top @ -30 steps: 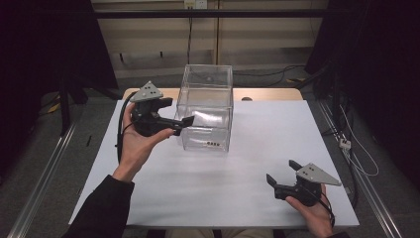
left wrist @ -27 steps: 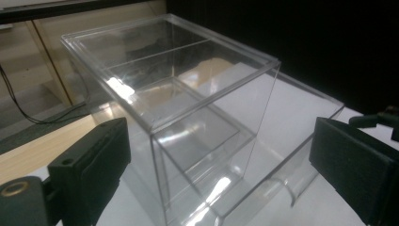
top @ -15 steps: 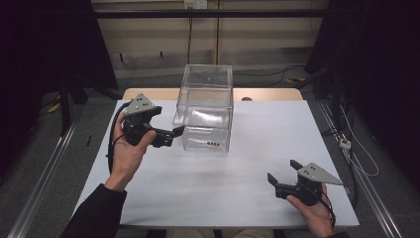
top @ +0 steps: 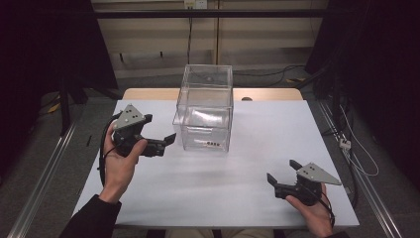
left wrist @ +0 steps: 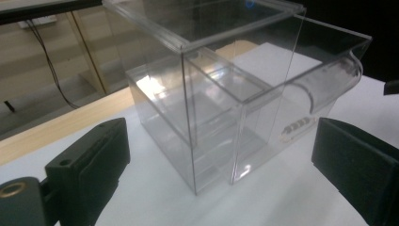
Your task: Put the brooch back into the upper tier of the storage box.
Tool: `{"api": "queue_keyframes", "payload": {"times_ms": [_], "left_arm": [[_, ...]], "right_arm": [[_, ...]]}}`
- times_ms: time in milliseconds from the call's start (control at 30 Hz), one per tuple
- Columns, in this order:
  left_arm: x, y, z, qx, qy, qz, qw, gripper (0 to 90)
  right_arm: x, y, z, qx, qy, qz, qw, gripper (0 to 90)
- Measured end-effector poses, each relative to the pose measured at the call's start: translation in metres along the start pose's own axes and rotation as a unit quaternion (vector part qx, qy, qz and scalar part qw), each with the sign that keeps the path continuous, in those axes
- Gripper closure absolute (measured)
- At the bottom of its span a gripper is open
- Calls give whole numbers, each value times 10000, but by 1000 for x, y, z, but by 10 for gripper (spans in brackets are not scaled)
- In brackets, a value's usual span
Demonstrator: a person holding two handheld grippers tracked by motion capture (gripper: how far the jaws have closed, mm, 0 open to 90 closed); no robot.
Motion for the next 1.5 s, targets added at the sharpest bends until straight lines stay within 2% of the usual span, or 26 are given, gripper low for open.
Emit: {"api": "queue_keyframes", "payload": {"times_ms": [100,267,533,933,1033,1233,1333,1433,1500], "left_arm": [[-2,0,-7,-17,67,20,10000,45],[-5,-5,-24,61,311,-18,9995,46],[-13,-7,-42,81,423,67,9990,46],[-21,-9,-67,-43,531,145,9985,47],[-25,-9,-72,-100,491,228,9985,52],[-32,-15,-80,-105,497,241,9984,52],[-35,-13,-86,-107,486,431,9978,55],[-33,-18,-94,-271,478,261,9982,55],[-33,-19,-99,-299,504,286,9979,56]], "right_arm": [[0,0,0,-20,6,-5,10000,85],[-3,1,0,-26,-28,6,10000,85],[-3,0,0,-14,-14,-13,10000,85],[-5,-1,-1,7,-28,-25,10000,85],[-3,0,-1,-17,-8,-7,10000,85],[-3,0,-1,-8,-13,-16,10000,85],[-4,0,-1,-9,-17,-21,10000,85],[-4,-1,-1,-3,-14,-37,10000,85],[-4,-1,-1,-3,-15,-36,10000,85]]}}
Point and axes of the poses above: each handheld gripper's, and its own axes: x roughly forward along the jaws, z roughly out of its top, y roughly to its left, the point moved 10 cm from there along x, roughly forward along the jaws, and after that the axes turned 14 degrees about x, right-handed, at the moved point
